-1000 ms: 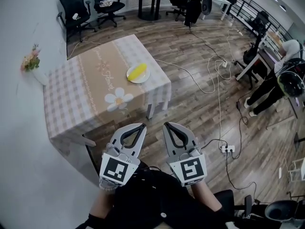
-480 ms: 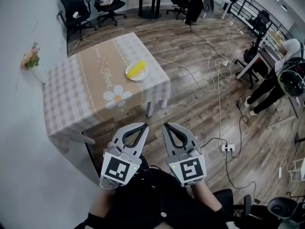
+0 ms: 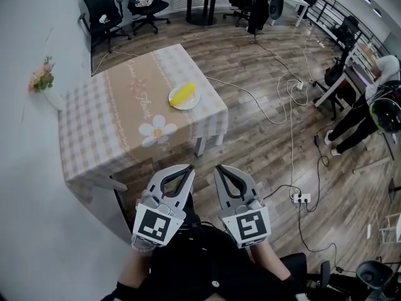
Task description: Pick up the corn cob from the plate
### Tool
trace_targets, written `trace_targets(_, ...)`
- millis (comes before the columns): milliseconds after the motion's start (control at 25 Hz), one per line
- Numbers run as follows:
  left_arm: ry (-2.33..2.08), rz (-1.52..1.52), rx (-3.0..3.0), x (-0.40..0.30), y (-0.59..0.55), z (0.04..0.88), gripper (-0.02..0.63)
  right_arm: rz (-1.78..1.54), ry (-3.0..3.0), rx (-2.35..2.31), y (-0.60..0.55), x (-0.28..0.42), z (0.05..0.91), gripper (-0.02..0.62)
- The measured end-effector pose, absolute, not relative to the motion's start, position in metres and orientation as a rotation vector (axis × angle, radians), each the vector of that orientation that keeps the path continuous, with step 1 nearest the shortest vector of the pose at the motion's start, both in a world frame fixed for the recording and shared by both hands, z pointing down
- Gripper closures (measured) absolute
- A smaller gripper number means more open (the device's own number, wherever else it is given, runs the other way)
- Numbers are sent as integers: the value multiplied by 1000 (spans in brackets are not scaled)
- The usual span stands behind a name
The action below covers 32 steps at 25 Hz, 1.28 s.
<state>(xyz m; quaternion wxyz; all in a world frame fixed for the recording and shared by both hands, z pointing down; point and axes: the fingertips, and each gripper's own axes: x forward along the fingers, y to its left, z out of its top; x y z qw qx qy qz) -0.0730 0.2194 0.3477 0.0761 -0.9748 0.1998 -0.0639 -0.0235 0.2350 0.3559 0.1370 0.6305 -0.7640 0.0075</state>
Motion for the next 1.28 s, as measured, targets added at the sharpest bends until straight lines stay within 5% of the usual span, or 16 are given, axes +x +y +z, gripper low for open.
trace_targets(1280, 542, -201, -2946, -13, 52, 340, 594, 44, -2171, 1845, 73, 35, 344, 554)
